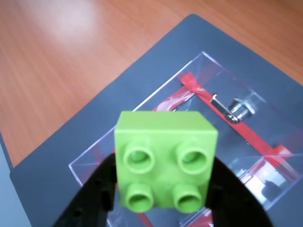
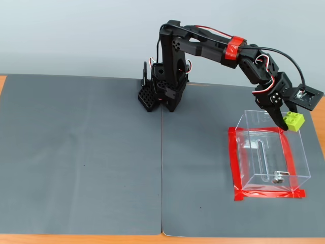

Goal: Pick the green lego block and place it into the transparent box

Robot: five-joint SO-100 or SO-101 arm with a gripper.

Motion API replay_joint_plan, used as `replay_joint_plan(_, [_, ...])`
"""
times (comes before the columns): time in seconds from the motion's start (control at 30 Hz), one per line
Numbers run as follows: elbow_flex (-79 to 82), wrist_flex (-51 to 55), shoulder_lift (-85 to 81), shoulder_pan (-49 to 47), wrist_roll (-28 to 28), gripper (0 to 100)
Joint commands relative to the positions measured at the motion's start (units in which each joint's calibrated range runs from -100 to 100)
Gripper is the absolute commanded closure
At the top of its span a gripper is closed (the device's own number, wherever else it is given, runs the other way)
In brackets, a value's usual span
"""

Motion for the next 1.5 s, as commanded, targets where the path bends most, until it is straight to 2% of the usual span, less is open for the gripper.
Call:
replay_joint_plan(0.0, [-2.25, 0.12, -0.43, 0.73, -0.37, 84])
replay_joint_plan(0.13, [-2.25, 0.12, -0.43, 0.73, -0.22, 76])
replay_joint_plan(0.47, [-2.25, 0.12, -0.69, 0.73, -0.01, 76])
replay_joint_plan(0.57, [-2.25, 0.12, -1.20, 0.80, 0.04, 81])
replay_joint_plan(0.73, [-2.25, 0.21, -1.62, 3.64, 0.04, 98])
replay_joint_plan(1.17, [-2.25, 10.28, -12.13, 16.02, 0.15, 98])
replay_joint_plan(1.47, [0.65, 13.93, -22.39, 28.55, 4.84, 98])
